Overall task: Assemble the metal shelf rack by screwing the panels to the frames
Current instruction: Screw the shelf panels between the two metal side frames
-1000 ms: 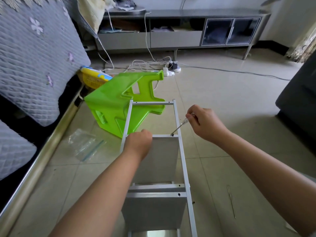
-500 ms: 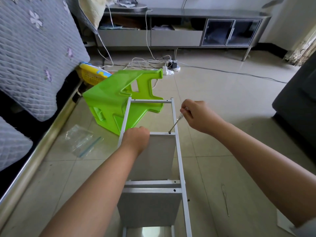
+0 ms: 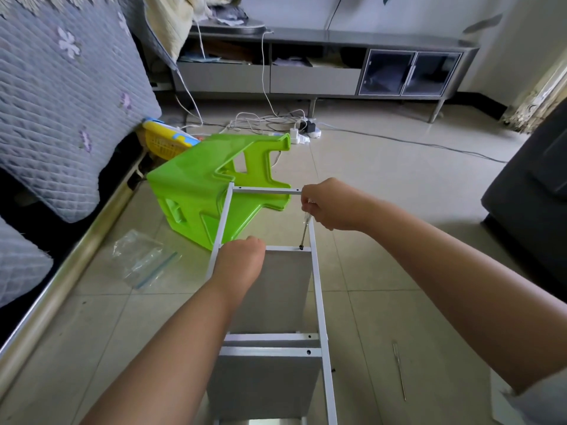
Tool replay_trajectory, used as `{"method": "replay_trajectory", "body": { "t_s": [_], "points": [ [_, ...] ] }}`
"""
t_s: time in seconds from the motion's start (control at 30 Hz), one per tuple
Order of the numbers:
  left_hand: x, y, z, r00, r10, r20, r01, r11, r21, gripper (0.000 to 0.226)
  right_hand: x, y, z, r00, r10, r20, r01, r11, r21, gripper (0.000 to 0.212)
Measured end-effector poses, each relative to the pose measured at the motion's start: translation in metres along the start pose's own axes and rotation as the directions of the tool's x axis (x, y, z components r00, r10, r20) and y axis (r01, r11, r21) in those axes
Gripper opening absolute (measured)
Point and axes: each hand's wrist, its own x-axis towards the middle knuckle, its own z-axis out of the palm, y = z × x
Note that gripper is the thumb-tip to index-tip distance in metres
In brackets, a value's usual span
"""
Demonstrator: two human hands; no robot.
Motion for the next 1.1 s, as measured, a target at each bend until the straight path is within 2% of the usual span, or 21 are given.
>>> {"method": "replay_trajectory", "body": {
  "t_s": [0.03, 0.13, 0.23, 0.3, 0.37, 0.43, 0.5, 0.53, 0.6, 0.67, 0.77, 0.83, 0.9, 1.03, 1.1],
  "points": [
    [0.001, -0.001, -0.001, 0.999, 0.001, -0.050, 0.000, 1.000, 0.010, 0.018, -0.001, 0.000, 0.000, 1.000, 0.012, 0.003, -0.012, 1.000, -0.002, 0.026],
    [0.001, 0.001, 0.004, 0.998, 0.002, 0.065, -0.003, 1.000, 0.003, 0.028, -0.003, -0.003, -0.002, 0.999, 0.030, 0.036, -0.027, 0.997, -0.076, 0.030],
    [0.001, 0.001, 0.006, 0.999, -0.001, 0.049, -0.001, 1.000, 0.031, 0.029, 0.001, -0.008, -0.003, 0.998, 0.056, 0.042, -0.043, 0.960, -0.278, 0.042],
    [0.000, 0.001, 0.004, 0.997, -0.005, 0.082, 0.004, 1.000, 0.007, 0.029, 0.005, -0.008, -0.002, 0.994, 0.105, 0.007, -0.096, 0.934, -0.344, 0.046],
    [0.000, 0.000, 0.003, 0.999, -0.006, 0.044, 0.007, 1.000, -0.025, 0.021, 0.007, -0.007, 0.000, 0.990, 0.139, -0.010, -0.134, 0.930, -0.342, 0.048],
    [0.001, -0.002, -0.001, 0.999, -0.005, -0.048, 0.005, 1.000, -0.012, 0.016, 0.008, -0.001, 0.004, 0.993, 0.118, 0.020, -0.110, 0.966, -0.236, 0.038],
    [0.000, -0.001, 0.004, 1.000, -0.010, 0.020, 0.011, 0.998, -0.055, 0.021, 0.004, 0.002, 0.004, 0.995, 0.065, 0.074, -0.061, 0.997, -0.054, 0.022],
    [0.000, 0.000, 0.006, 0.998, -0.010, 0.067, 0.013, 0.999, -0.043, 0.027, 0.002, 0.001, 0.001, 0.993, 0.045, 0.110, -0.045, 0.999, -0.009, 0.017],
    [0.002, 0.000, 0.008, 0.998, -0.005, 0.056, 0.007, 1.000, -0.027, 0.030, 0.002, -0.003, -0.003, 0.984, 0.070, 0.165, -0.075, 0.997, 0.021, 0.015],
    [0.003, 0.000, 0.008, 0.999, 0.007, 0.053, -0.006, 1.000, -0.012, 0.030, 0.005, -0.008, -0.004, 0.981, 0.105, 0.165, -0.103, 0.994, -0.020, 0.022],
    [0.004, 0.000, 0.009, 0.999, 0.004, 0.054, -0.002, 0.999, -0.036, 0.031, 0.012, -0.015, -0.006, 0.984, 0.088, 0.155, -0.049, 0.970, -0.239, 0.036],
    [0.004, 0.000, 0.009, 0.999, 0.006, 0.054, -0.004, 0.999, -0.045, 0.030, 0.014, -0.016, -0.006, 0.985, 0.121, 0.119, -0.084, 0.956, -0.282, 0.043],
    [0.006, -0.001, 0.009, 0.998, -0.001, 0.068, 0.005, 0.999, -0.050, 0.031, 0.013, -0.015, -0.004, 0.985, 0.111, 0.133, -0.072, 0.961, -0.268, 0.041],
    [0.006, -0.002, 0.009, 0.997, 0.004, 0.082, -0.001, 0.999, -0.045, 0.031, 0.008, -0.011, -0.004, 0.975, 0.024, 0.223, 0.025, 0.976, -0.216, 0.015],
    [0.004, -0.002, 0.009, 0.997, 0.009, 0.082, -0.006, 0.999, -0.037, 0.030, 0.006, -0.012, -0.007, 0.981, 0.034, 0.190, 0.015, 0.967, -0.254, 0.025]
  ]
}}
